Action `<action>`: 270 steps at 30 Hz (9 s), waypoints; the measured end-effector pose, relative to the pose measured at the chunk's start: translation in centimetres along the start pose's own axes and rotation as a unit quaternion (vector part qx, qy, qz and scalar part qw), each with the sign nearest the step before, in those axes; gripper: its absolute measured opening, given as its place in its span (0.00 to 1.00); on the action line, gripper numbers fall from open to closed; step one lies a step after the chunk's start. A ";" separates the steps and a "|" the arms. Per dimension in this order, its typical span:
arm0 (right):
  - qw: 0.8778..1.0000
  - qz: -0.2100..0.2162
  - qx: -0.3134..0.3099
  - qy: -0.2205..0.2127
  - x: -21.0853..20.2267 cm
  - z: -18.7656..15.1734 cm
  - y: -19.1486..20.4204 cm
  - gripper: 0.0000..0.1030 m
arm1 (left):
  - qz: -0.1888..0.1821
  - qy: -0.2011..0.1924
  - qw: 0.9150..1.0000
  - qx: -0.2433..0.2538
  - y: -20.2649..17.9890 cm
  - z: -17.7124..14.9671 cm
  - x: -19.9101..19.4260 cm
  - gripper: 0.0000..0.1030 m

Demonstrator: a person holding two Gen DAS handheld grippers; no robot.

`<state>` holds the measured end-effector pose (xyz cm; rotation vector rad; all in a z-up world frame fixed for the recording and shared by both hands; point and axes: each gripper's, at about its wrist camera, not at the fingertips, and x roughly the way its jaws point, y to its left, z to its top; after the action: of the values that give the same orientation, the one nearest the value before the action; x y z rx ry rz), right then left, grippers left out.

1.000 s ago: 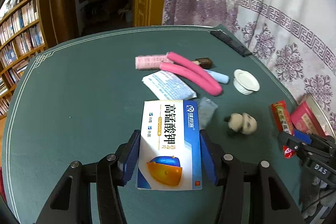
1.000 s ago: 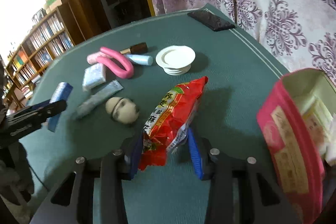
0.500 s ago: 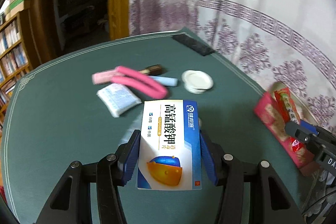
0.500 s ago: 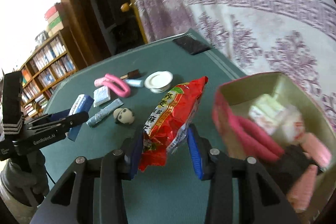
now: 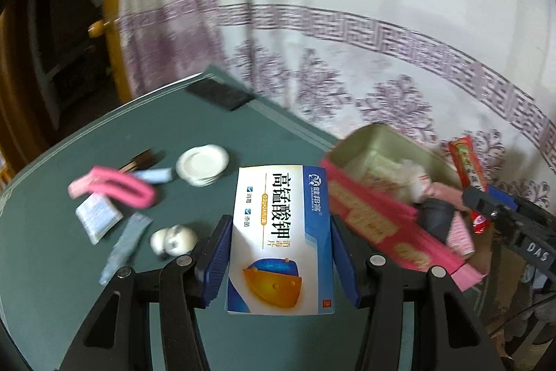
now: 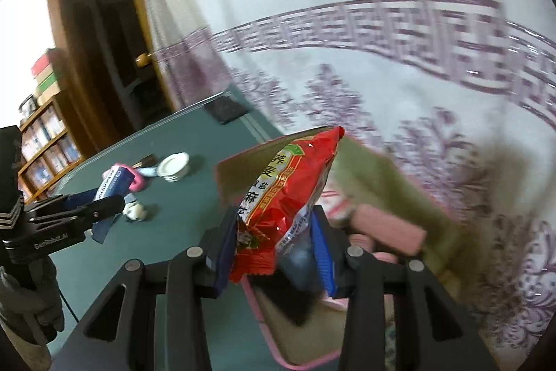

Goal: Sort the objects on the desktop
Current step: 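Carry the medicine box and snack bag into the pink tin and release both, then grasp the blue-capped tube with the left tool while the right tool grasps the panda figure, then carry the panda figure and tube to the pink tin and release the panda, then lower the blue-capped tube into the pink tin and open the left tool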

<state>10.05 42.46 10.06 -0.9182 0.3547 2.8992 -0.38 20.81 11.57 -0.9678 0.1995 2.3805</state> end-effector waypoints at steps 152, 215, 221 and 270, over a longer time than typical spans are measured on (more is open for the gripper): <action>0.971 0.130 -0.155 0.130 16.9 -2.8 21.8 0.50 | 0.113 0.039 0.987 -0.108 17.1 -6.6 3.2 0.22; 0.997 0.003 0.065 -0.038 1.8 0.5 1.0 0.80 | 0.111 0.068 0.984 -0.119 11.4 -10.4 -0.2 0.24; 0.997 0.008 0.065 -0.039 1.7 0.1 1.5 0.80 | 0.101 0.046 0.988 -0.108 10.4 -9.0 -1.4 0.23; 0.995 -0.017 0.082 -0.058 -0.6 -0.2 -3.2 0.80 | -0.114 -0.002 0.993 0.019 -6.8 5.1 5.7 0.22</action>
<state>11.11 45.52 9.61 -0.7201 0.5534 2.8253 -3.03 30.70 11.92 -0.9163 0.1248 2.1616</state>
